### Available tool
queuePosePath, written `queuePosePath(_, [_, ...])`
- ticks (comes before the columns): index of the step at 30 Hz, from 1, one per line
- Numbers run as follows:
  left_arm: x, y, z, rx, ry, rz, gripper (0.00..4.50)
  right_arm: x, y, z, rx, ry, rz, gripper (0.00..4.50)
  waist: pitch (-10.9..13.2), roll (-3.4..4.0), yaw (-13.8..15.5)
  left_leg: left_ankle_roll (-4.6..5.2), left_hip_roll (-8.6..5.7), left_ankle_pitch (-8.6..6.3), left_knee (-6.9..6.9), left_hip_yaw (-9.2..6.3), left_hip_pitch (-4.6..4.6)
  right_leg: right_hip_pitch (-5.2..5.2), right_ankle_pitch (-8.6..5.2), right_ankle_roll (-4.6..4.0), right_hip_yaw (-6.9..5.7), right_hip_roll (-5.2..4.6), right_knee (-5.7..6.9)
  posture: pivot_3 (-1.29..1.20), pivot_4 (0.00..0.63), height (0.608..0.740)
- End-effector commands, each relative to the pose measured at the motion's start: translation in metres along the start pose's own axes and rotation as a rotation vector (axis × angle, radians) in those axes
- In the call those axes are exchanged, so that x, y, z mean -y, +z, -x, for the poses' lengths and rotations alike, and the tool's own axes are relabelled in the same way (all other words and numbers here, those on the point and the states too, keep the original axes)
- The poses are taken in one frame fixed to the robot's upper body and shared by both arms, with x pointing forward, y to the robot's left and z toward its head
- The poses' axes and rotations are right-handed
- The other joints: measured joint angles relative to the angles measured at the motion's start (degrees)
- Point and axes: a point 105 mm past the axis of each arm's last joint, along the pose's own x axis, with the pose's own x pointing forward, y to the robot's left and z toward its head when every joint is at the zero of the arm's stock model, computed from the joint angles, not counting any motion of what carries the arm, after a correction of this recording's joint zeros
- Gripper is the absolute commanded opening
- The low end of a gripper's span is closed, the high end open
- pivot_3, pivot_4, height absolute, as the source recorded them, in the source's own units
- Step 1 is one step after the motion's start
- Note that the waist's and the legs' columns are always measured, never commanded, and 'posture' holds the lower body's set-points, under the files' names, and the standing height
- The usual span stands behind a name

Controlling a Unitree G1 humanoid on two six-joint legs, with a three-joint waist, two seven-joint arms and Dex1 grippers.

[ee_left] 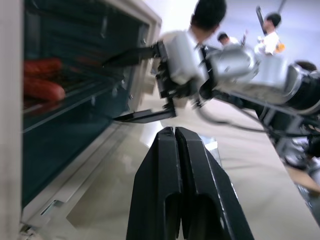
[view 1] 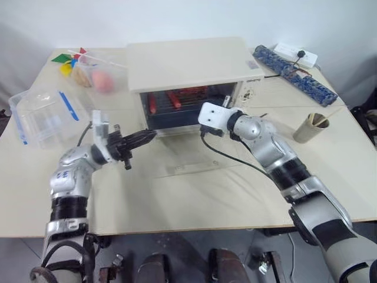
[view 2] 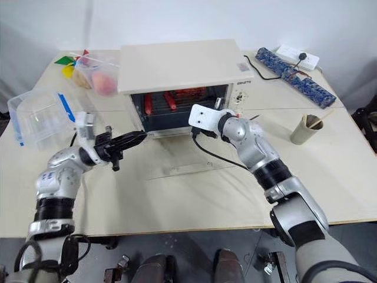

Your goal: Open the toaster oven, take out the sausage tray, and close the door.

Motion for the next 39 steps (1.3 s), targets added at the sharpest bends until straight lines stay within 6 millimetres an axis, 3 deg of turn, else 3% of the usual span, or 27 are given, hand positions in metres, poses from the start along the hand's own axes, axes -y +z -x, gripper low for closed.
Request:
queuePosePath(1, [0.007,0.014,0.016,0.034,0.059,-0.019,0.05,0.009,0.010,-0.012,0.033,-0.058,0.070,4.50,0.00,0.01,-0.81,-0.01,0.00,0.00,-0.03,0.00,0.01,0.00,0.00,0.00,0.00,0.00,0.00,0.00,0.150,0.740])
queuePosePath(3, [0.008,0.016,0.021,0.042,0.090,0.013,0.05,0.007,0.011,-0.016,0.043,-0.053,0.090,4.50,0.01,0.02,-0.95,-0.03,0.00,0.02,-0.07,-0.07,0.00,0.00,0.00,0.00,0.00,0.00,0.01,0.00,0.150,0.740])
queuePosePath(5, [0.008,0.019,0.028,0.065,0.130,0.032,0.45,0.007,0.014,-0.019,0.053,-0.056,0.099,4.50,0.02,0.03,-0.95,-0.04,0.00,0.02,-0.06,-0.10,0.00,0.01,0.00,0.00,0.03,0.00,0.02,0.00,0.150,0.740])
queuePosePath(13, [0.020,0.033,0.046,0.145,0.229,-0.007,2.76,0.001,0.021,-0.027,0.079,-0.046,0.128,4.50,0.02,0.04,-1.09,-0.04,0.01,0.02,-0.08,-0.11,0.05,0.03,0.00,0.00,0.10,0.01,0.02,0.00,0.150,0.740])
queuePosePath(19, [0.026,0.030,0.052,0.114,0.279,-0.024,4.50,-0.002,0.027,-0.027,0.104,-0.045,0.157,2.60,0.03,0.05,-1.01,-0.04,0.00,0.02,-0.08,-0.11,0.06,0.03,0.00,0.00,0.18,0.01,0.02,0.00,0.150,0.740])
queuePosePath(26, [0.034,0.022,0.037,0.064,0.210,0.020,4.50,-0.009,0.037,-0.023,0.150,-0.046,0.194,0.17,0.03,0.06,-0.85,-0.05,0.00,0.03,-0.06,-0.09,0.06,0.04,0.00,0.00,0.19,0.01,0.02,0.00,0.150,0.740])
queuePosePath(27, [0.034,0.022,0.033,0.066,0.195,0.026,4.50,-0.010,0.039,-0.022,0.153,-0.048,0.194,0.01,0.02,0.03,-0.82,-0.05,0.00,0.03,-0.04,-0.08,0.06,0.04,0.00,0.00,0.20,0.01,0.02,0.00,0.150,0.740])
queuePosePath(33, [0.034,0.017,0.016,0.047,0.113,0.062,4.50,-0.013,0.045,-0.019,0.162,-0.062,0.169,0.01,0.02,0.03,-0.91,-0.06,0.00,0.03,-0.10,-0.08,0.06,0.04,0.00,0.00,0.19,0.04,0.01,0.00,0.150,0.740])
queuePosePath(39, [0.007,0.021,-0.005,0.061,0.087,0.019,4.50,-0.015,0.053,-0.012,0.201,-0.070,0.200,0.01,0.01,0.03,-0.89,-0.09,0.00,0.05,-0.12,-0.06,0.06,0.04,0.00,0.00,0.14,0.06,0.00,0.00,0.150,0.740])
